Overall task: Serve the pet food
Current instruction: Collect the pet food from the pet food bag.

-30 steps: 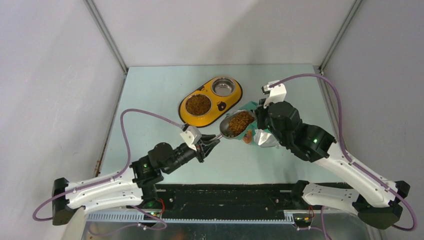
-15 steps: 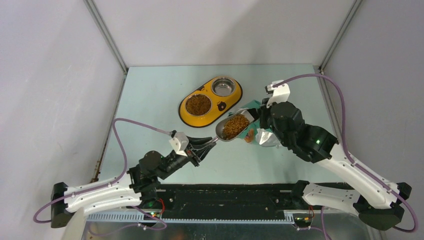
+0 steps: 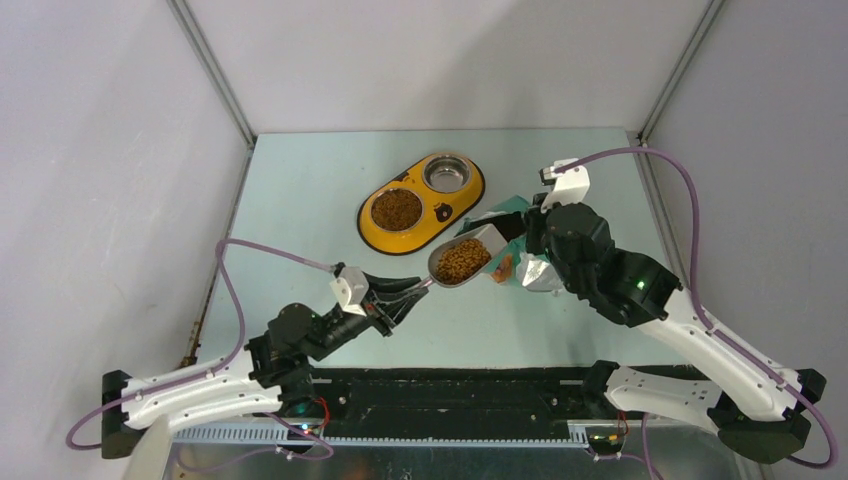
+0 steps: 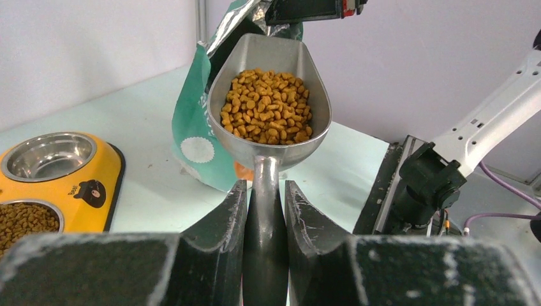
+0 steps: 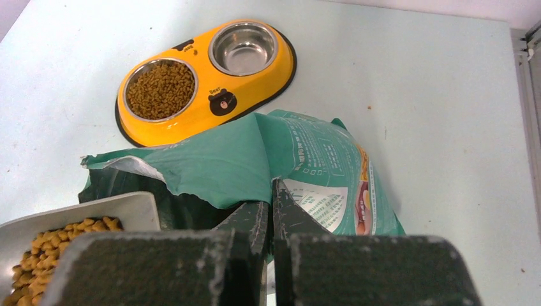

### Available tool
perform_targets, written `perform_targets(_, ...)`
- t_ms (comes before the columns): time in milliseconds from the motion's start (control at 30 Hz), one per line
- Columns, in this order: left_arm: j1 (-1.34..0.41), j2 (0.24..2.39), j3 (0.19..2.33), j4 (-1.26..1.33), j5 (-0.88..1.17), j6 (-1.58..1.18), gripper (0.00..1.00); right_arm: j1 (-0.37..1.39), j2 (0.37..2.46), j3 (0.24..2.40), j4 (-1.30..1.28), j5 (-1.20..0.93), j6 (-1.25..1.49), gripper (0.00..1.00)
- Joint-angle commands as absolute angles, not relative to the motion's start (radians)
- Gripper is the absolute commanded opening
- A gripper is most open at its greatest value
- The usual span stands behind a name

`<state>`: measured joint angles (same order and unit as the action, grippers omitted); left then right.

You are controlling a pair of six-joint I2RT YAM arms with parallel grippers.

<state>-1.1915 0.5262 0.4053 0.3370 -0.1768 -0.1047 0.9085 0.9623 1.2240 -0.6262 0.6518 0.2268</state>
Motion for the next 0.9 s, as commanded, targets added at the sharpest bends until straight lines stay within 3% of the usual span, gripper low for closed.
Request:
perform_targets(0, -1.205, 0.484, 0.473, 0.372, -0.15, -0.106, 0.0, 0.895, 0.918, 1.239, -0.563, 0.75, 0.21, 0.0)
perform_targets(267, -1.207, 0.435, 0.469, 0.401, -0.171, -0.095, 0.0, 0.887, 0.901, 1.239, -0.564, 0.772, 0.211, 0.0)
perform_targets(500, -1.207, 0.662, 0.466, 0.62, -0.09, -0.098, 0.0, 0.877, 0.903, 1.24, -0.551, 0.743, 0.216, 0.0)
perform_targets(600, -1.206, 0.759, 0.539, 0.595, -0.069, -0.063, 0.0, 0.871, 0.906, 1.24, -0.535, 0.708, 0.214, 0.0)
perform_targets(867, -1.206, 0.891, 0.654, 0.601, -0.22, -0.034, 0.0, 0.844, 0.927, 1.243, -0.494, 0.704, 0.191, 0.0)
